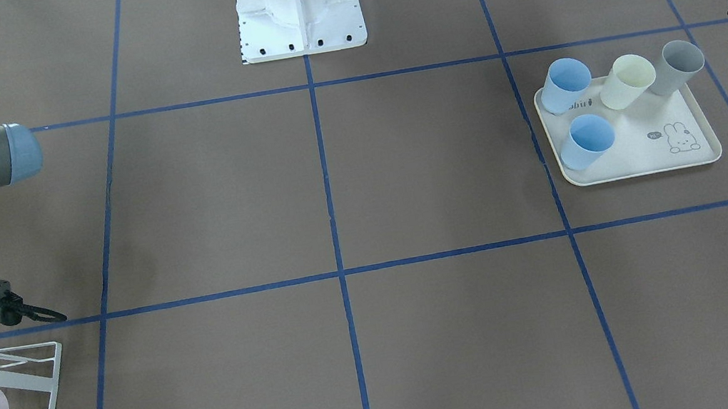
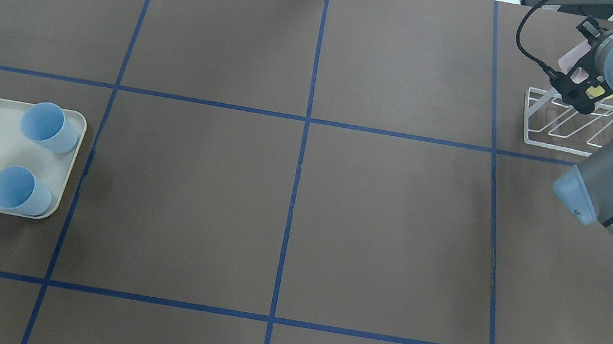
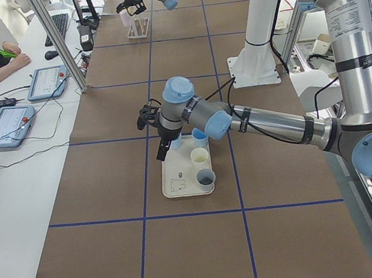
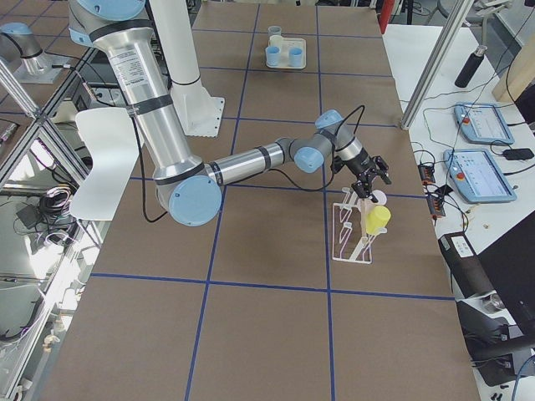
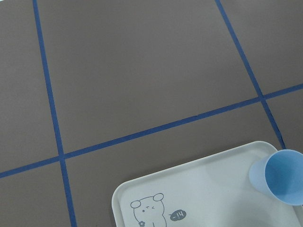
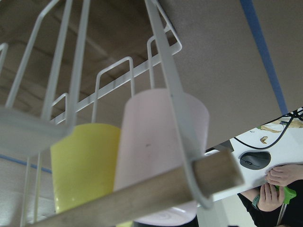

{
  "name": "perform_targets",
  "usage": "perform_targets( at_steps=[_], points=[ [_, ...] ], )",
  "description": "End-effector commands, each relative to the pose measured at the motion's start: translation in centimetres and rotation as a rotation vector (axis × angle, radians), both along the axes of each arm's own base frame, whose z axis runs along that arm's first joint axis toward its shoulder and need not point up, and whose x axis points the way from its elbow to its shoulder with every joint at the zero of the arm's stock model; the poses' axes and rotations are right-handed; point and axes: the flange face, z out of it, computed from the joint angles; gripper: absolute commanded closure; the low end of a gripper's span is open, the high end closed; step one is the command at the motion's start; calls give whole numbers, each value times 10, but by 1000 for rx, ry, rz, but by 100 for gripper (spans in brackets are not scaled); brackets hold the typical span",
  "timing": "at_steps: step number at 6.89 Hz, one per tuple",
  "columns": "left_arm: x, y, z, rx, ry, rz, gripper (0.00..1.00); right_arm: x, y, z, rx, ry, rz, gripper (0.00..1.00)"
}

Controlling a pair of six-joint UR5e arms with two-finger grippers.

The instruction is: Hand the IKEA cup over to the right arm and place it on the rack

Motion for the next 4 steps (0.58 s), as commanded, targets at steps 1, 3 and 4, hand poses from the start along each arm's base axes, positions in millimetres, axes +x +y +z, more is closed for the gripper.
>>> perform_targets(
  at_steps=[1, 3, 4],
  points=[
    [0, 0, 0, 0, 0, 0, 0, 0, -1, -9, 13, -16, 9, 6],
    [0, 0, 0, 1, 0, 0, 0, 0, 3, -55, 66, -90, 23, 5],
    [0, 0, -1, 2, 1, -1, 0, 0, 10, -76, 51, -220, 71, 5]
  ],
)
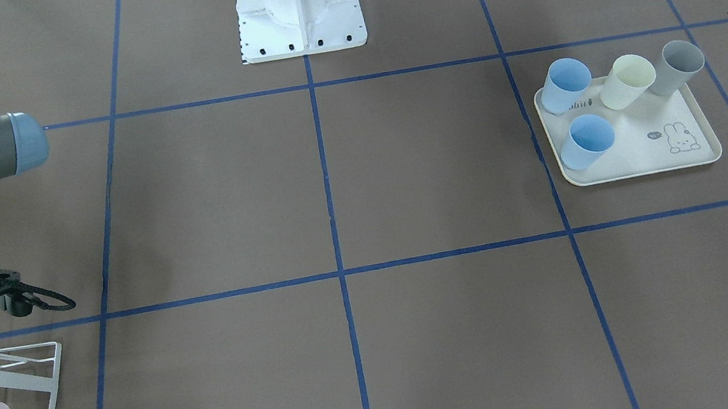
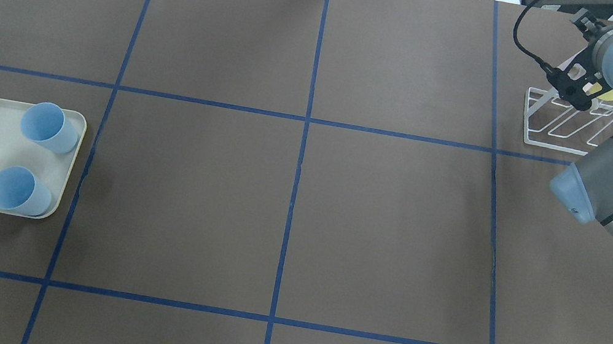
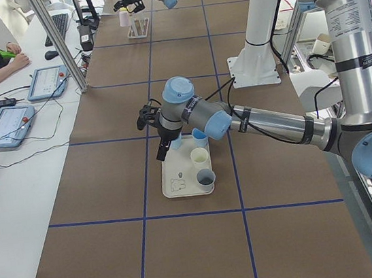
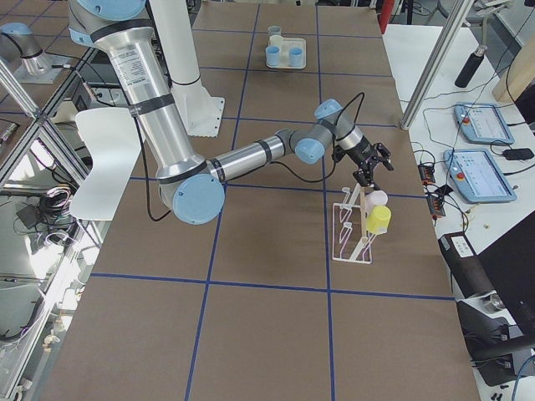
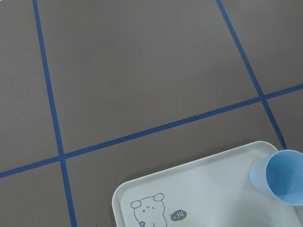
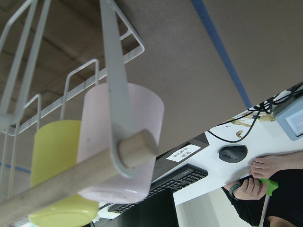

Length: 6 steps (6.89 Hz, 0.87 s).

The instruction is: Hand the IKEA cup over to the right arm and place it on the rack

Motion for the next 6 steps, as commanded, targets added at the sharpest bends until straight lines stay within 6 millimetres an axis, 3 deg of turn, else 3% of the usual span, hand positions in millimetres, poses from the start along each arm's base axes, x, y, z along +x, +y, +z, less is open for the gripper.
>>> perform_targets(
  at_steps=[1, 3, 4, 5, 6],
  points=[
    [0, 1, 0, -1, 0, -1, 0, -2, 18, -45, -47, -296, 74, 3],
    [0, 0, 1, -14, 2, -13, 0, -5, 39, -65, -221, -666, 217, 2],
    [1, -2, 1, -31, 36, -68, 0, -17, 53, -73, -333, -838, 295, 1],
    [5, -3, 15, -35, 89, -126, 0, -36, 69, -87, -429, -981, 368, 1],
    [14, -1, 29, -41, 134, -155, 0, -67, 92, -102, -551, -1135, 460, 1]
  ],
)
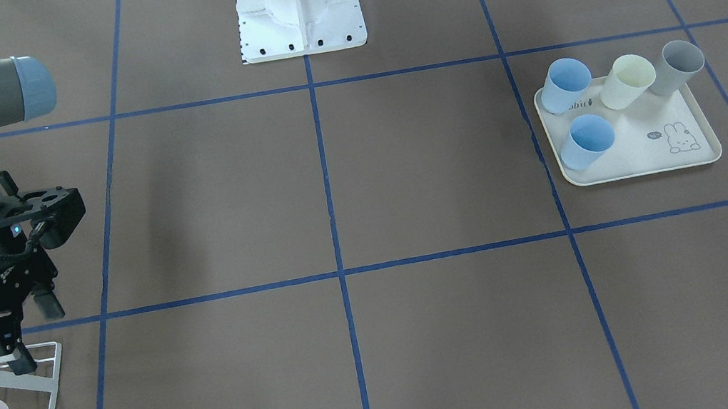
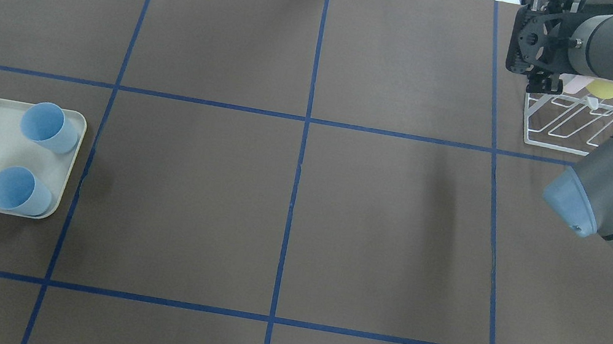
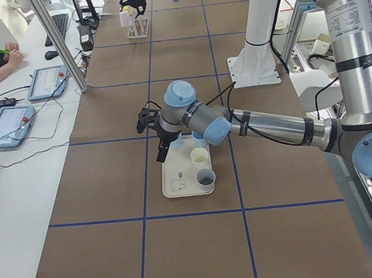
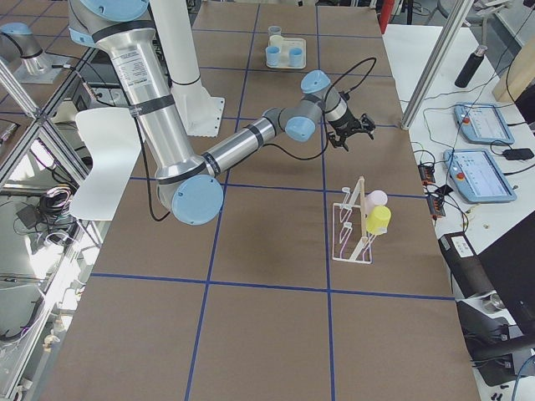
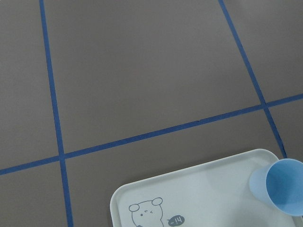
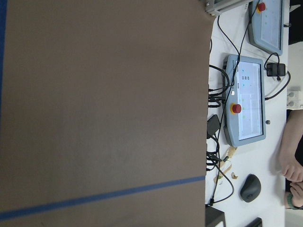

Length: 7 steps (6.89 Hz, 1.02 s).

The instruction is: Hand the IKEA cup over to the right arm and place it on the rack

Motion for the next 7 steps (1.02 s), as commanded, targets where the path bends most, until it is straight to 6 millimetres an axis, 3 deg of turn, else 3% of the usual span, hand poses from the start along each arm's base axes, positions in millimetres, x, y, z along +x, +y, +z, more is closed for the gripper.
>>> perform_targets(
  at_steps=[1, 4, 5, 7],
  points=[
    [25, 2, 16, -31, 64, -65, 0, -56, 46, -36, -230, -350, 103, 1],
    [144, 24, 1, -165, 136, -136, 0, -102, 81, -44, -365, -492, 104, 2],
    [175, 32, -3, -182, 136, -137, 0, -118, 92, -49, -399, -517, 98, 1],
    [191, 34, -5, -221, 150, -146, 0, -134, 106, -56, -430, -523, 58, 1]
  ],
)
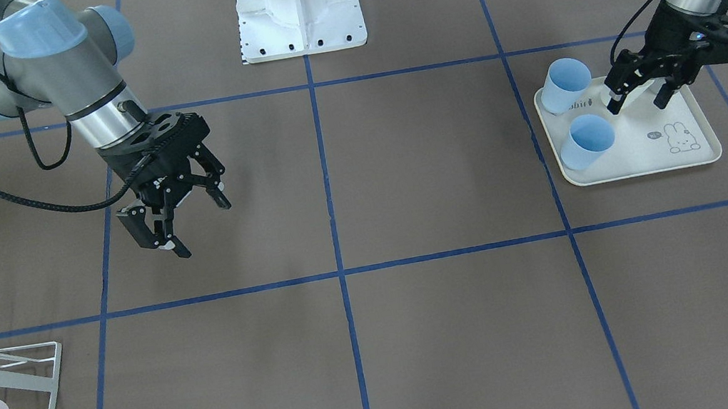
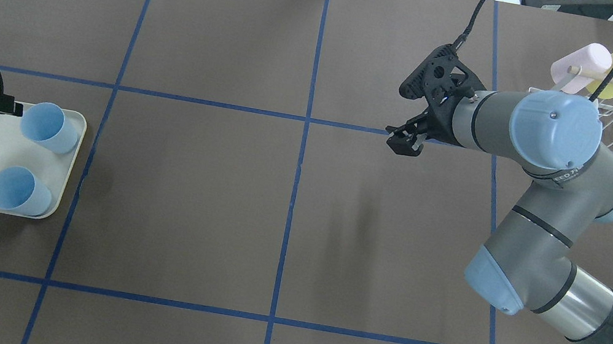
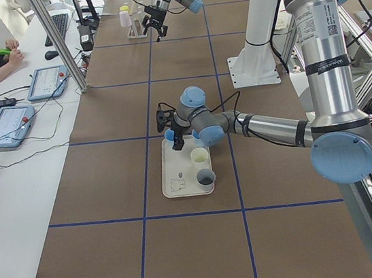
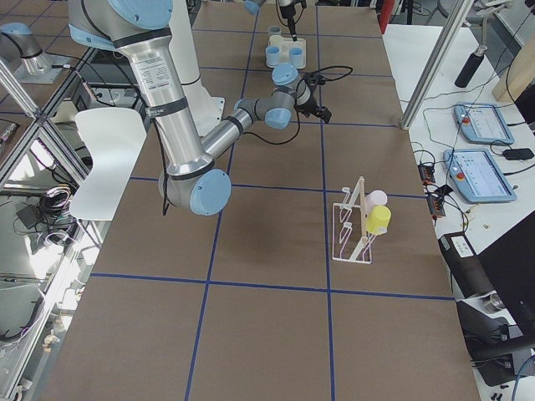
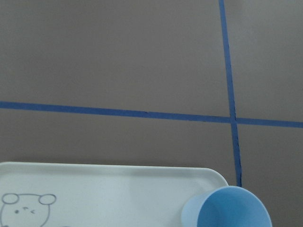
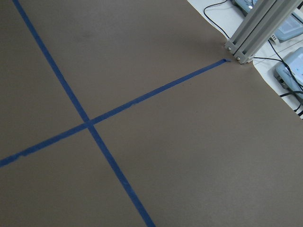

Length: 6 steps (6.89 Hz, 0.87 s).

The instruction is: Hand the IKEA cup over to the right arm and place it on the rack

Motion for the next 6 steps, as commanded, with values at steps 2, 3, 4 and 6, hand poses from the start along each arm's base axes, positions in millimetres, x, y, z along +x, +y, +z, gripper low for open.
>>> perform_targets(
  at_steps=[2, 3, 4, 6],
  points=[
    [17, -6, 5, -54, 5, -56, 3, -9, 9, -3, -21, -16, -31, 1],
    [23, -13, 11, -60, -4, -65, 21, -10, 10, -3, -20, -18, -33, 1],
    [27, -18, 11, -59, -3, -65, 40, -10, 10, -4, -19, -19, -33, 1],
    [37, -14, 10, -57, -3, -44, 55, -10, 10, -4, -18, -18, -33, 1]
  ],
)
